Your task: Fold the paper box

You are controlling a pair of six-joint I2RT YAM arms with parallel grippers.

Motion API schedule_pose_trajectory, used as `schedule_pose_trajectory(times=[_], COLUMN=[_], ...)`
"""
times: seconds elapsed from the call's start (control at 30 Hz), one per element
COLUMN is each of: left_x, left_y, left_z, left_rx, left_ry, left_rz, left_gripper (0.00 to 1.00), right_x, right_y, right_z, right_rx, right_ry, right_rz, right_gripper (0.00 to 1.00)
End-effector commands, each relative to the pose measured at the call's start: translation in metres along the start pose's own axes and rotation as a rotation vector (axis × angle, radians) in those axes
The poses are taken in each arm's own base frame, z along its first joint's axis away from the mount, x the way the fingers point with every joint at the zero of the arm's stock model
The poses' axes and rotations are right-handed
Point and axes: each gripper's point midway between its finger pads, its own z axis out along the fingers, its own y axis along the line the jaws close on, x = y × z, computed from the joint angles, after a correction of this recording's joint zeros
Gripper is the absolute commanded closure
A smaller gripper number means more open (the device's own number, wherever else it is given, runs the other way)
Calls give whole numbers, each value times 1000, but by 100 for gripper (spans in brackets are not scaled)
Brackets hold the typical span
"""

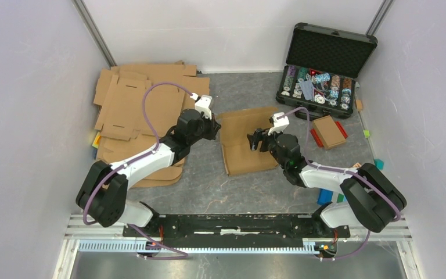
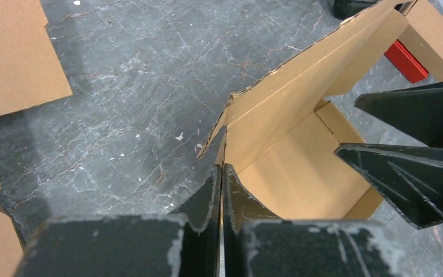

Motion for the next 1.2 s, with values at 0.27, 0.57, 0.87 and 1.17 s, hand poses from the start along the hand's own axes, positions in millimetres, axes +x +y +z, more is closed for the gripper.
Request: schedule_pose_trajectory(times=[0.27, 0.57, 0.87, 1.17], left_x=[-12, -11, -9, -9], left_y=[-4, -5, -8, -8], left_z=[-12, -10, -8, -9], left_rx=[-32, -32, -27, -32], left_ry=[-58, -54, -47, -50], left_rz=[-6, 5, 19, 29], left_gripper=[98, 98, 98, 98], right_x=[-10, -33, -49, -53], right_y=[-8, -78, -134, -128], right_z=[-5, -30, -3, 63], right_rx=[-18, 141, 405, 263], right_ry=[56, 1, -22, 37], right_rz=[3, 52, 35, -2], right_gripper=[17, 30, 100, 100])
